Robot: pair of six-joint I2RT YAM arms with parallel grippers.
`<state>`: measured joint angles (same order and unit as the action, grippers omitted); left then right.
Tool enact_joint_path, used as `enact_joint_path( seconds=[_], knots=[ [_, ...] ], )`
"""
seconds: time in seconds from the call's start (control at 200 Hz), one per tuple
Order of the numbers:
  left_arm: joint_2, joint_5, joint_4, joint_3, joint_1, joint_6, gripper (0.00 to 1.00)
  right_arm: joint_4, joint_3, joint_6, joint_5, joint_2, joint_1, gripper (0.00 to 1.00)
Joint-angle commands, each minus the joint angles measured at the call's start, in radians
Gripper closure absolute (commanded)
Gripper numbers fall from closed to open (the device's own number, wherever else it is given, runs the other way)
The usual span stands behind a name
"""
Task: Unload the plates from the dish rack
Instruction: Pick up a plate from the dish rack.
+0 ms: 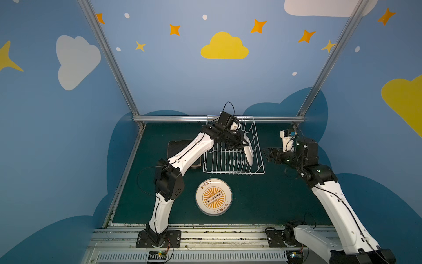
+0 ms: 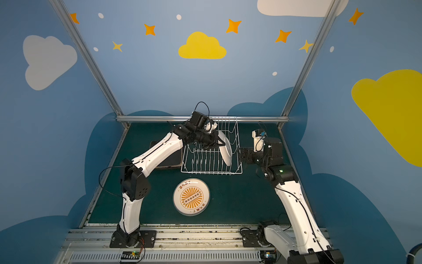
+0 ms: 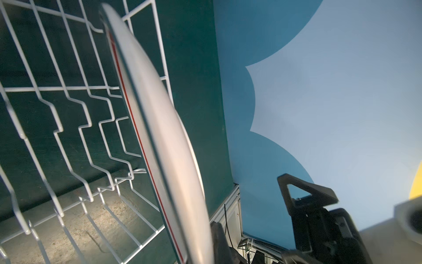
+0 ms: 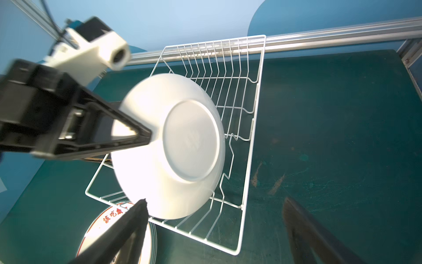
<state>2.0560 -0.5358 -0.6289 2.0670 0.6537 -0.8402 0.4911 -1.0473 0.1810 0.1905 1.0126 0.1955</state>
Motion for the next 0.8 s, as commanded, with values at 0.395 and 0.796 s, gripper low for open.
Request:
enact_joint_path(
  seconds=[0.395,0.796],
  knots=[
    [-0.301,0.270,0.123,-0.277,-0.001,0.505,0.97,0.021,-0.054,0.144,0.078,0.051,-0.030,0.08],
    [-0.603,0.622,0.381,-0.647,0.062,1.101,0.97,0.054,-0.146,0.235,0.203,0.151,-0.032,0.08]
  ],
)
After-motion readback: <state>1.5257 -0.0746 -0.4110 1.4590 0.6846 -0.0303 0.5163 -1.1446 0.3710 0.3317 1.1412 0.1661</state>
